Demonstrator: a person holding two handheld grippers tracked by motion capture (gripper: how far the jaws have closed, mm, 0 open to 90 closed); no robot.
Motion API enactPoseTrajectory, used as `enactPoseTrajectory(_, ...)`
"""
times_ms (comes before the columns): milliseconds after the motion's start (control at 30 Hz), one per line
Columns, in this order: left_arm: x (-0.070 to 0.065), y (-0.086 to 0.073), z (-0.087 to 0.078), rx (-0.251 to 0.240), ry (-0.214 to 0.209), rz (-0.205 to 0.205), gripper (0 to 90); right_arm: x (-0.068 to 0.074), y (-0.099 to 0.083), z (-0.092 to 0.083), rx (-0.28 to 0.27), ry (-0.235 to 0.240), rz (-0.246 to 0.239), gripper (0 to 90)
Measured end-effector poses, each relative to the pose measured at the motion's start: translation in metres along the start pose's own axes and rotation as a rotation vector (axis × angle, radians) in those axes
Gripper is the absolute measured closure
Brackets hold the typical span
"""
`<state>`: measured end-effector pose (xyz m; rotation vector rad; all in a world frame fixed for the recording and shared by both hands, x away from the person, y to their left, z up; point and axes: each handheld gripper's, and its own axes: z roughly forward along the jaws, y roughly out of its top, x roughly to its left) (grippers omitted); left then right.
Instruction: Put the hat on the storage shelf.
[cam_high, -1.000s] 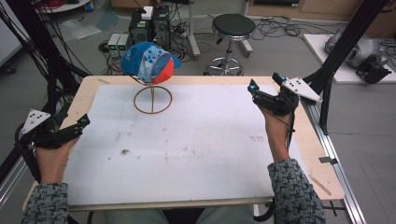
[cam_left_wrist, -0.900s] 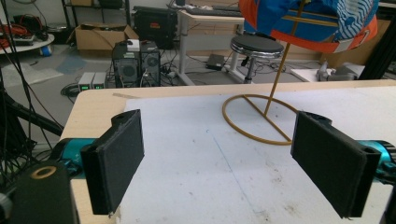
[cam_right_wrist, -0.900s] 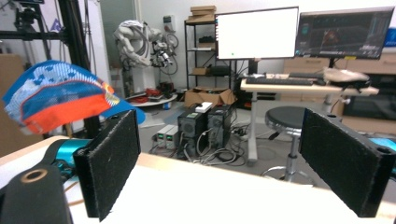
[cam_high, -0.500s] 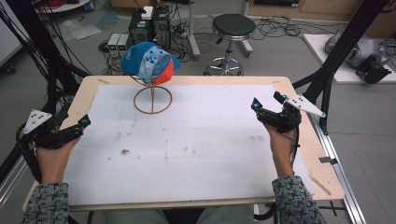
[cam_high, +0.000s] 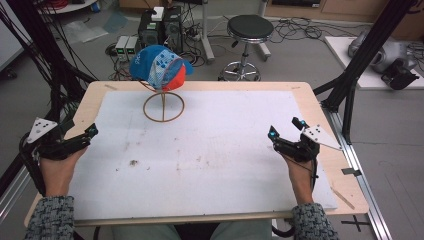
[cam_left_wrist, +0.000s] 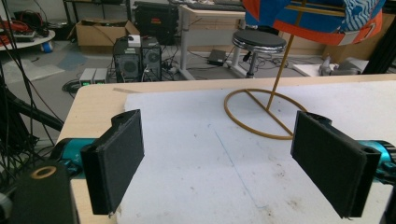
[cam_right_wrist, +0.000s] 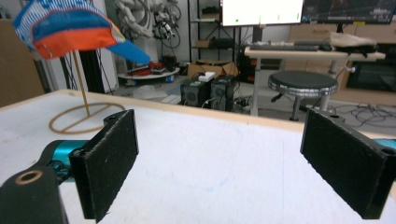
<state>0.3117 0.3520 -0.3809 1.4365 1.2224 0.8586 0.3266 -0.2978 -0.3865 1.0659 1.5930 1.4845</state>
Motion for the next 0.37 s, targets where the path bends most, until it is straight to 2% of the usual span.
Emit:
enactPoseTrajectory(167, -0.002, -0.002, 0.002, 0.006, -0.001, 0.004, 17.4, -0.003, -0.017, -0.008, 0.016, -0.007, 0.011, 10.4)
enactPoseTrajectory(300, -0.004, -0.001, 0.003, 0.008, -0.003, 0.009, 17.4, -0.002, -0.022, -0.009, 0.020, 0.004, 0.016, 10.4)
enactPoseTrajectory(367, -0.004, -0.001, 0.003, 0.007, -0.005, 0.011, 17.3, -0.003, -0.022, -0.009, 0.016, 0.002, 0.003, 10.4)
